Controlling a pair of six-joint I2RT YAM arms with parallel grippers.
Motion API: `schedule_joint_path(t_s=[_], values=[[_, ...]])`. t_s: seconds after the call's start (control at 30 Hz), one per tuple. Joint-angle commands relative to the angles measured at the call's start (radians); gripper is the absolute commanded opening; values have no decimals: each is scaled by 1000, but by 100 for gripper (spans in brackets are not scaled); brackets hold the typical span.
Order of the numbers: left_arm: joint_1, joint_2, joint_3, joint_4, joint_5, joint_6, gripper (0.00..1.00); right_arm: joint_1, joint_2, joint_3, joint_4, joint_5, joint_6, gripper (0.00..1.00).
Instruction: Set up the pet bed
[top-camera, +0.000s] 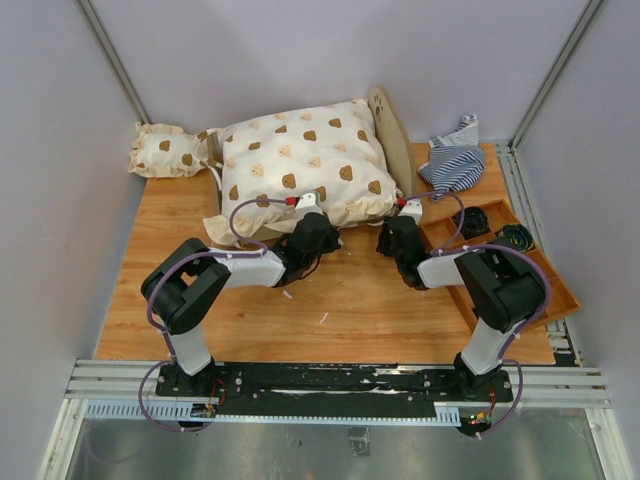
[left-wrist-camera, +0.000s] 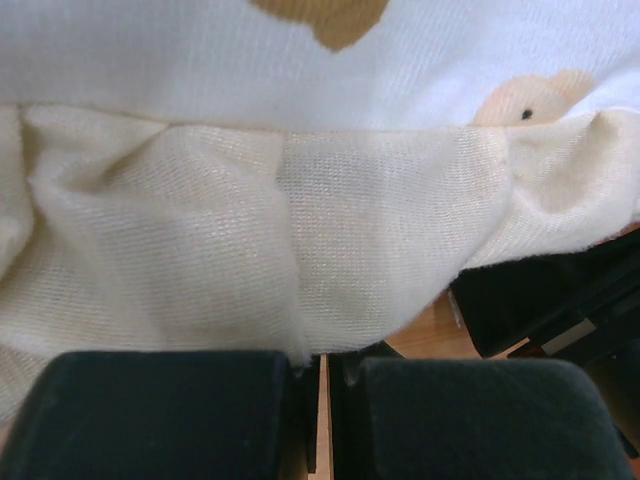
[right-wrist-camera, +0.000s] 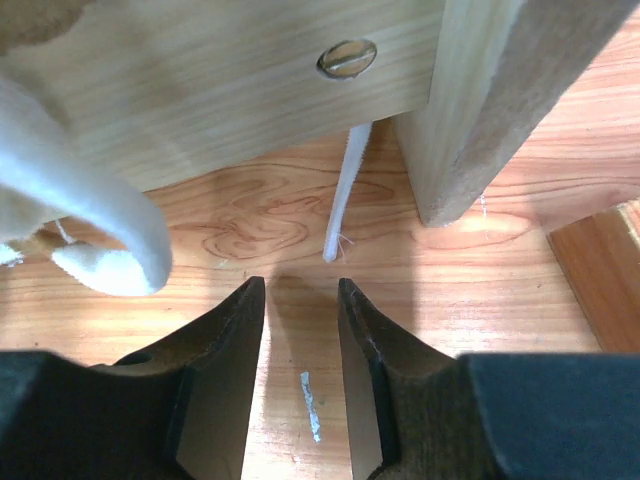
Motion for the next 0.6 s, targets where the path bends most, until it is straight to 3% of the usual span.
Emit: schedule_joint_path(t_s=[0.0, 0.17, 0.37, 0.57], values=[[13, 24, 40, -3, -15, -1, 2, 20, 4, -20, 47, 18, 35, 36], [17, 27, 47, -9, -14, 1, 2, 42, 41, 1, 96, 122, -10, 36], [19, 22, 37, -6, 5, -7, 2, 42, 96, 42, 17, 209, 65, 36], [19, 6, 21, 5, 15, -24, 2, 42, 98, 96, -133, 287, 110, 27]])
